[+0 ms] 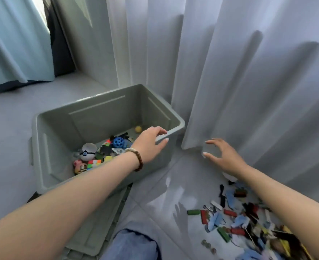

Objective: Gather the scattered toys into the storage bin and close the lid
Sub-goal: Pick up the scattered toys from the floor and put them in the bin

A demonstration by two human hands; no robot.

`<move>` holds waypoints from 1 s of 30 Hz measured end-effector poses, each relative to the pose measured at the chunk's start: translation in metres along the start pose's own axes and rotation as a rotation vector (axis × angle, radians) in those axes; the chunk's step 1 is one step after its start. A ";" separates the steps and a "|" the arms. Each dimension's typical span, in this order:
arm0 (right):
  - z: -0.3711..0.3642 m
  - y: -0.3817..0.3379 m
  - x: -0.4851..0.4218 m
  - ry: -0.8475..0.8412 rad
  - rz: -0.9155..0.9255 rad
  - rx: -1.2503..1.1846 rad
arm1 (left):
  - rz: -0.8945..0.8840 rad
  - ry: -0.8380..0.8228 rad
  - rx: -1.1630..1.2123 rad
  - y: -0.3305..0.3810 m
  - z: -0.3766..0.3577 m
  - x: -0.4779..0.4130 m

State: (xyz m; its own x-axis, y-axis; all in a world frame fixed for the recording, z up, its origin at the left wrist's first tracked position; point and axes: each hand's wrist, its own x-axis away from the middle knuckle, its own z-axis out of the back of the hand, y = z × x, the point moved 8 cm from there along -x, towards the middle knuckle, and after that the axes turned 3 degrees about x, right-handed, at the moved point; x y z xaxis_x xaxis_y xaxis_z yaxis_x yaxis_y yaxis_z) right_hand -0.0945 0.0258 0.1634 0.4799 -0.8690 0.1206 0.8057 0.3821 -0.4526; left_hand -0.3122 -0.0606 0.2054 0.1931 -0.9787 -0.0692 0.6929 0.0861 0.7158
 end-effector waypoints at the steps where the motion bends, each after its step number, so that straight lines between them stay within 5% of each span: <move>1: 0.001 0.022 0.013 -0.025 -0.034 0.008 | -0.055 -0.041 -0.016 0.016 -0.021 0.002; 7: -0.051 0.145 0.082 -0.277 -0.214 0.085 | 0.008 -0.421 -0.076 0.018 -0.177 0.020; 13: -0.140 0.227 0.107 -0.367 -0.419 -0.180 | 0.142 -0.754 -0.331 -0.055 -0.300 0.035; 19: -0.207 0.257 0.098 -0.282 -0.460 -0.355 | 0.182 -0.729 -0.328 -0.109 -0.371 0.043; 30: -0.242 0.263 0.086 -0.145 -0.361 -0.159 | 0.110 -0.628 -0.322 -0.126 -0.404 0.040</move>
State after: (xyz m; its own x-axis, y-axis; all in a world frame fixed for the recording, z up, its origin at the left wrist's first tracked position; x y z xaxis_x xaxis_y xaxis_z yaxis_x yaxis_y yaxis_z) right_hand 0.0741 -0.0245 -0.1591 0.2299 -0.8805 0.4146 0.8730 -0.0017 -0.4878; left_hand -0.1108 -0.0350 -0.1685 -0.0955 -0.8754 0.4739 0.8816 0.1467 0.4486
